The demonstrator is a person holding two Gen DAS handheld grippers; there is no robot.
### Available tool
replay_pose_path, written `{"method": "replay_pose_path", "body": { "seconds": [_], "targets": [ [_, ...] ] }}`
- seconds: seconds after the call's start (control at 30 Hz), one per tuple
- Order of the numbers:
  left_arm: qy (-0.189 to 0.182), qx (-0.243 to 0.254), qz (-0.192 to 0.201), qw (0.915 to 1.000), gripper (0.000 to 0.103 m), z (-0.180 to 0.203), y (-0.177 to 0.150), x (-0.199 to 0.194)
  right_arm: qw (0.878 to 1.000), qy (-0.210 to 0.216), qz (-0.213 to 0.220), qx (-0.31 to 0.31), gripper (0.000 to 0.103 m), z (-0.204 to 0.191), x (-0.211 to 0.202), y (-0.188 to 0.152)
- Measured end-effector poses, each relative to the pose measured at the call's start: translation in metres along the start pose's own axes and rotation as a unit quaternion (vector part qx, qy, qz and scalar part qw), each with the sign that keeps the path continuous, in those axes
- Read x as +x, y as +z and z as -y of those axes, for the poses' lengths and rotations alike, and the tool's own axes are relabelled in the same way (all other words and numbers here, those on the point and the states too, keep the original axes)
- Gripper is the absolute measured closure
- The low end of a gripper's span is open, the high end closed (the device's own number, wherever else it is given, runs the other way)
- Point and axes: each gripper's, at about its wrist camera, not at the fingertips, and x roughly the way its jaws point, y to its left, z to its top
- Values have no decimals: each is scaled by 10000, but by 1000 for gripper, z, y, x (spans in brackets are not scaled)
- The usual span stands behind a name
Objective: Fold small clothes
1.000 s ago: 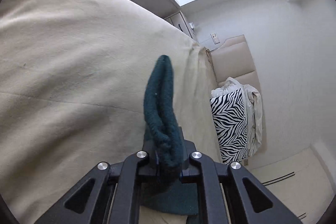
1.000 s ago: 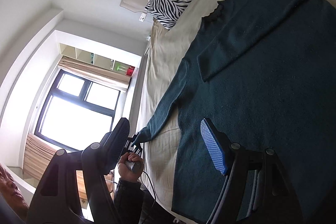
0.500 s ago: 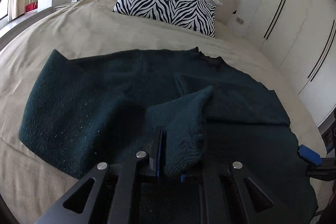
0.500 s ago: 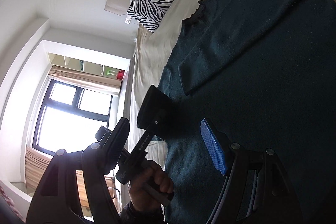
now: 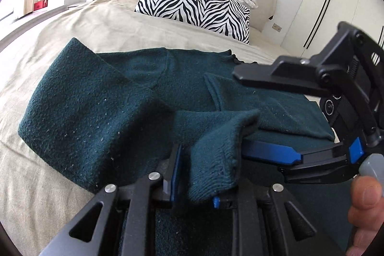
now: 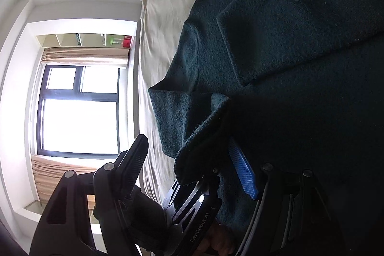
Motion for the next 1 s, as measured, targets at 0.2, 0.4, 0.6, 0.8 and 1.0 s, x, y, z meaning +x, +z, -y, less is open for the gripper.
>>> {"method": "replay_pose_path", "body": {
  "seconds": [0.2,0.4,0.6,0.8,1.0],
  "targets": [
    [-263,-97,70,9996,48,-4,1,-9,9987,-400,-181,-261,86,-4,15,10],
    [-530,-413,612,9959,21,-23,-15,-51,9931,-739,125,-897,95,-34,-8,18],
    [-601,-737,403,9947,21,-39,-22,-45,9850,-990,651,-1257,95,-59,-67,49],
    [-625,-745,289,9948,21,-40,-24,-37,9726,-1842,956,-1047,95,-33,-115,96],
    [-668,-790,218,9944,21,-42,-25,-33,9656,-2241,1128,-683,95,18,-140,128]
  ]
}}
